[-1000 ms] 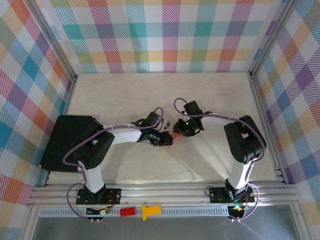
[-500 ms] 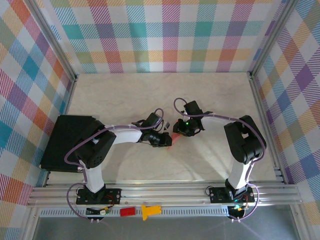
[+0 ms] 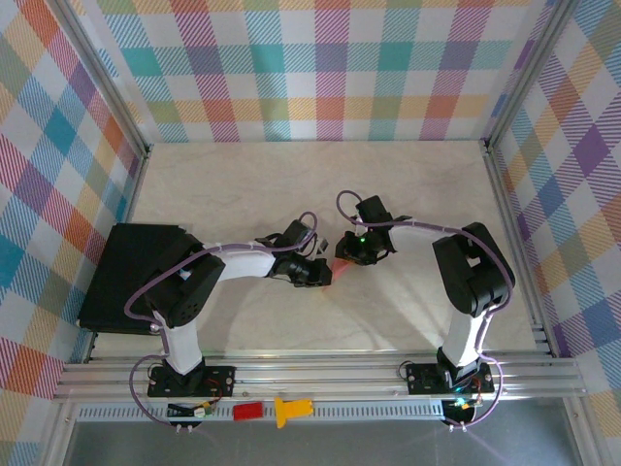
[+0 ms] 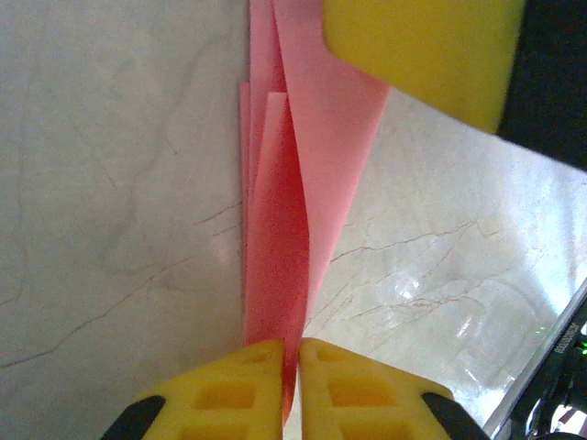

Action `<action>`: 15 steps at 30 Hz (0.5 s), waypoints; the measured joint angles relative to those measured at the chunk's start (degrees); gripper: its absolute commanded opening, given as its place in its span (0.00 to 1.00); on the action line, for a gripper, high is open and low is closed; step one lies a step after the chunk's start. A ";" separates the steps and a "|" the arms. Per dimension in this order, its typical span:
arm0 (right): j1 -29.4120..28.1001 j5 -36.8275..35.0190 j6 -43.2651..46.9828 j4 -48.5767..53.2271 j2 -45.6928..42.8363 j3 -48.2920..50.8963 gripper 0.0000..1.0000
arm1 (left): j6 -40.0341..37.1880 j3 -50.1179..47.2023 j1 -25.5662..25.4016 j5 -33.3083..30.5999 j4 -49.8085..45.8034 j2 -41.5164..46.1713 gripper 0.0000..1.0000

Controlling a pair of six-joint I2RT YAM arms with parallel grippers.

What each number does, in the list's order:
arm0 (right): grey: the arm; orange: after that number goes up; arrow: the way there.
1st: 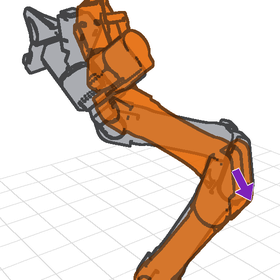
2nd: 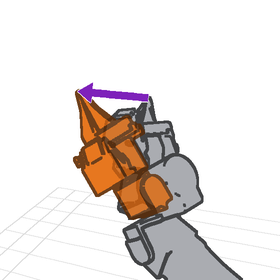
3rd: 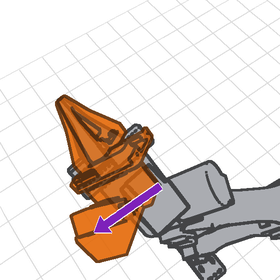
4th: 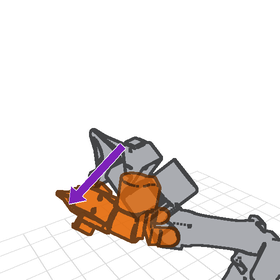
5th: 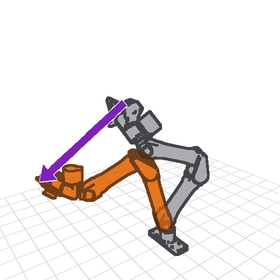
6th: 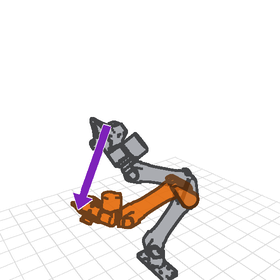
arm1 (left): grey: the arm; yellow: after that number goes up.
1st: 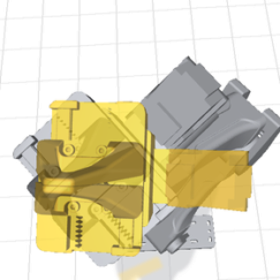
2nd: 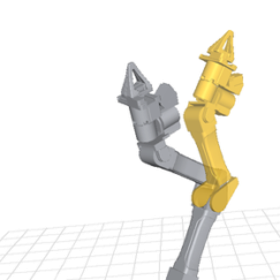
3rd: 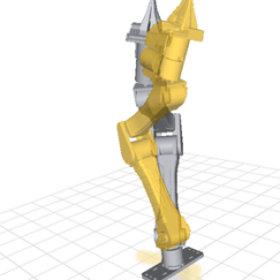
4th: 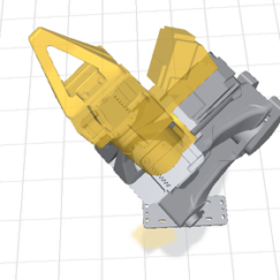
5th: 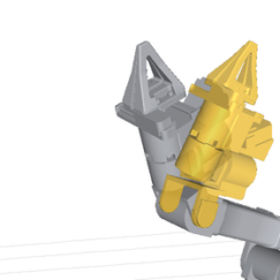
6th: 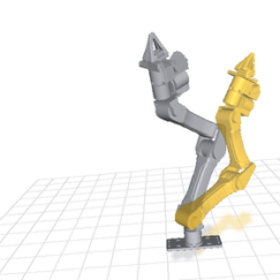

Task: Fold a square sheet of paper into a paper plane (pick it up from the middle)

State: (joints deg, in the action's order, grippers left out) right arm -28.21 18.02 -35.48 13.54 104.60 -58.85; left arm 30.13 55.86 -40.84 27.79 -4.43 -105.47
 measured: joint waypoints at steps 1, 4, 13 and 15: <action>0.00 0.00 0.00 0.22 0.11 -0.17 0.24 | 0.00 -0.13 0.00 0.02 0.02 0.00 0.07; 0.00 0.00 0.00 0.55 0.79 -0.83 0.24 | -0.04 -0.20 0.00 0.04 0.02 -0.02 0.05; 0.00 0.00 0.17 1.36 1.64 -2.01 0.24 | -0.13 -0.20 0.00 -0.07 -0.48 0.11 0.17; 0.00 0.00 0.22 1.51 1.66 -2.03 0.24 | -0.17 -0.20 0.00 -0.48 -1.51 0.81 0.21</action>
State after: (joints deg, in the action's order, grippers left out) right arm -28.21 18.02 -35.27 15.05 106.26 -60.88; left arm 29.95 55.66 -40.84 27.31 -5.93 -104.66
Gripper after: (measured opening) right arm 0.240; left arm 0.181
